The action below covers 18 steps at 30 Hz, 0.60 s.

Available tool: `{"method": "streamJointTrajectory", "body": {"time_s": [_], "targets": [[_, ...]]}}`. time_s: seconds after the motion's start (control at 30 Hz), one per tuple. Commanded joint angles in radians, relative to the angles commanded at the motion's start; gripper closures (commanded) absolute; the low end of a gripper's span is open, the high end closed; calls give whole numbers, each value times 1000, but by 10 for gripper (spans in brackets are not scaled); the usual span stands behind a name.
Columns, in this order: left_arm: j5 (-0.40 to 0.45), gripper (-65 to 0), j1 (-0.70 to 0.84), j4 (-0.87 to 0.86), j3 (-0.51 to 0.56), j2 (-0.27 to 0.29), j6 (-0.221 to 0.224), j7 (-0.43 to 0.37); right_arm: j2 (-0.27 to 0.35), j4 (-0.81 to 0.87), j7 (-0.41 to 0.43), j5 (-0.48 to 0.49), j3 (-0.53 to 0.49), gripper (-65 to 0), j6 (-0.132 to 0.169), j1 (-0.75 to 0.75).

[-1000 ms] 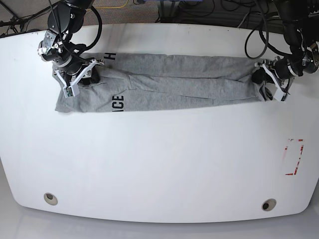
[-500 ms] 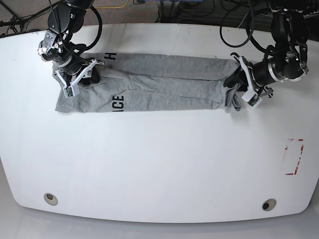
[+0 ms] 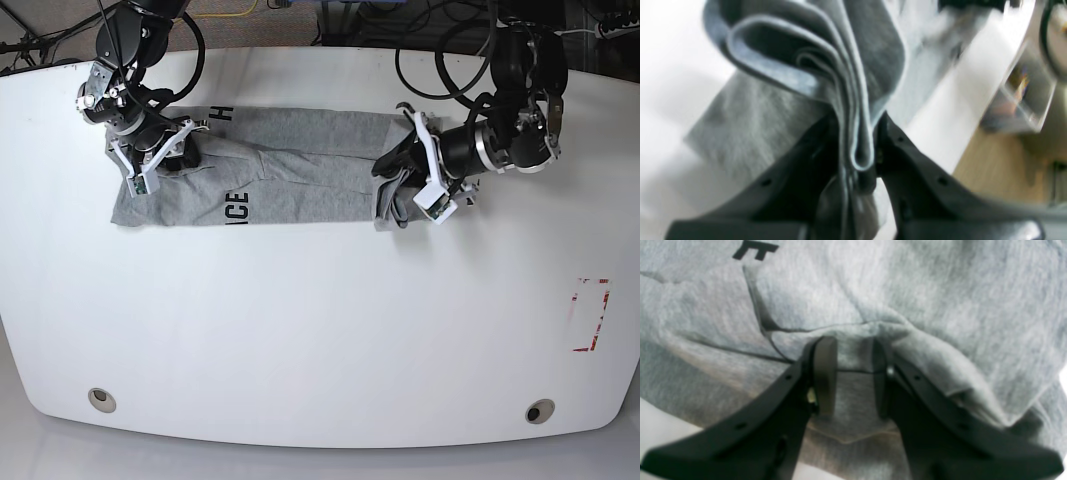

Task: Fold the T-shirt properly
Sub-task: 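Fold the shirt end with the left gripper toward the right gripper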

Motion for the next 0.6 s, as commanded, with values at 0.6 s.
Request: {"method": "streamJointTrajectory", "body": {"time_s": [0.6], "targets": [[34,-133,-49,-57,58,34,5,0,2,-3,0,0,-17,-182,0,11]]}}
